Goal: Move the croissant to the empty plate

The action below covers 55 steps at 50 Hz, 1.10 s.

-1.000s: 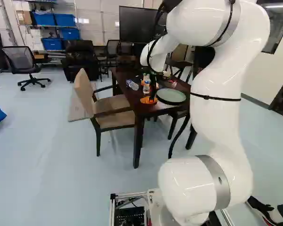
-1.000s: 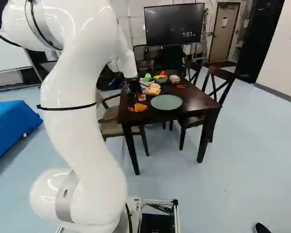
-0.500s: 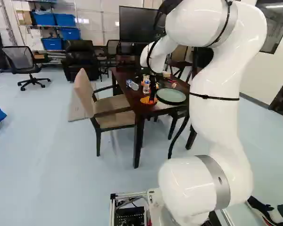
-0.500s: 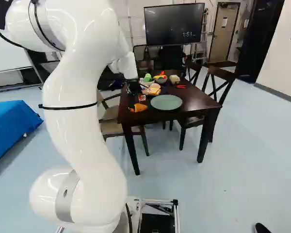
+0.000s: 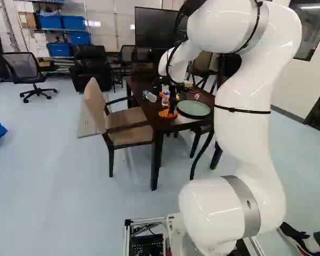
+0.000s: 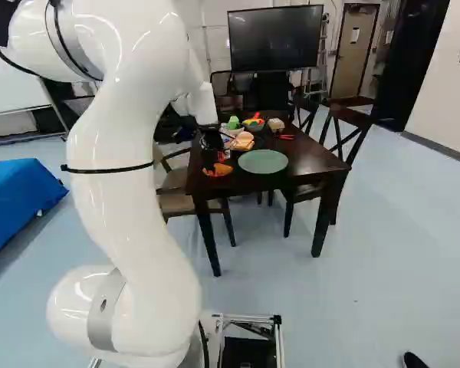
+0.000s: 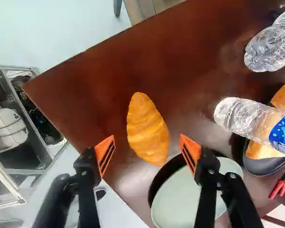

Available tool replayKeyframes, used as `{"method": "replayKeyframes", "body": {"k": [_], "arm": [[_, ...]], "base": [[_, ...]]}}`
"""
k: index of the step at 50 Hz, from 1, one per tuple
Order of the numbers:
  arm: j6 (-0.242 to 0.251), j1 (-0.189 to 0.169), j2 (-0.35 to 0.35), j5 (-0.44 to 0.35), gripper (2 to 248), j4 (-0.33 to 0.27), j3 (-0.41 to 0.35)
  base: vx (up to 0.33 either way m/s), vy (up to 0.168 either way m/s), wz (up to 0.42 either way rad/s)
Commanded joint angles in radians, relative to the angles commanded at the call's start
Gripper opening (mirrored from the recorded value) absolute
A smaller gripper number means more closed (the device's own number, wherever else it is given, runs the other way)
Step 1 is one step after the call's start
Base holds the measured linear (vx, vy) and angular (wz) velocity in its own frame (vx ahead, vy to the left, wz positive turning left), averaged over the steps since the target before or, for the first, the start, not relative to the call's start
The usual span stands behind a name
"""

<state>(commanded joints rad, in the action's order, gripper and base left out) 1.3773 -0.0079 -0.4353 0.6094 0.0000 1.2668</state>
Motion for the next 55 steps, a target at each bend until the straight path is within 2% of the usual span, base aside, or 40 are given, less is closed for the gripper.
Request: {"method": "replayKeyframes", "body": {"k": [3, 4, 8, 9, 14, 15, 19, 20, 24, 25, 29, 30, 50, 51, 55], "arm": [[0.000, 0.000, 0.000, 0.000, 194, 0.000, 0.000], [0.000, 0.000, 0.000, 0.000, 182, 0.000, 0.000], [0.000, 0.000, 0.000, 0.000, 182, 0.000, 0.000], [0.000, 0.000, 0.000, 0.000, 170, 0.000, 0.000], [0.000, 0.000, 0.000, 0.000, 170, 0.000, 0.000], [0.000, 0.000, 0.000, 0.000, 158, 0.000, 0.000], [0.000, 0.000, 0.000, 0.000, 158, 0.000, 0.000], [0.000, 0.000, 0.000, 0.000, 145, 0.000, 0.000], [0.000, 0.000, 0.000, 0.000, 145, 0.000, 0.000], [0.000, 0.000, 0.000, 0.000, 134, 0.000, 0.000], [0.000, 0.000, 0.000, 0.000, 134, 0.000, 0.000], [0.000, 0.000, 0.000, 0.000, 127, 0.000, 0.000], [0.000, 0.000, 0.000, 0.000, 125, 0.000, 0.000], [0.000, 0.000, 0.000, 0.000, 114, 0.000, 0.000], [0.000, 0.000, 0.000, 0.000, 114, 0.000, 0.000]], "base": [[0.000, 0.000, 0.000], [0.000, 0.000, 0.000], [0.000, 0.000, 0.000], [0.000, 0.000, 0.000], [0.000, 0.000, 0.000], [0.000, 0.000, 0.000], [0.000, 0.000, 0.000], [0.000, 0.000, 0.000], [0.000, 0.000, 0.000], [0.000, 0.000, 0.000], [0.000, 0.000, 0.000], [0.000, 0.000, 0.000], [0.000, 0.000, 0.000], [0.000, 0.000, 0.000], [0.000, 0.000, 0.000]]}}
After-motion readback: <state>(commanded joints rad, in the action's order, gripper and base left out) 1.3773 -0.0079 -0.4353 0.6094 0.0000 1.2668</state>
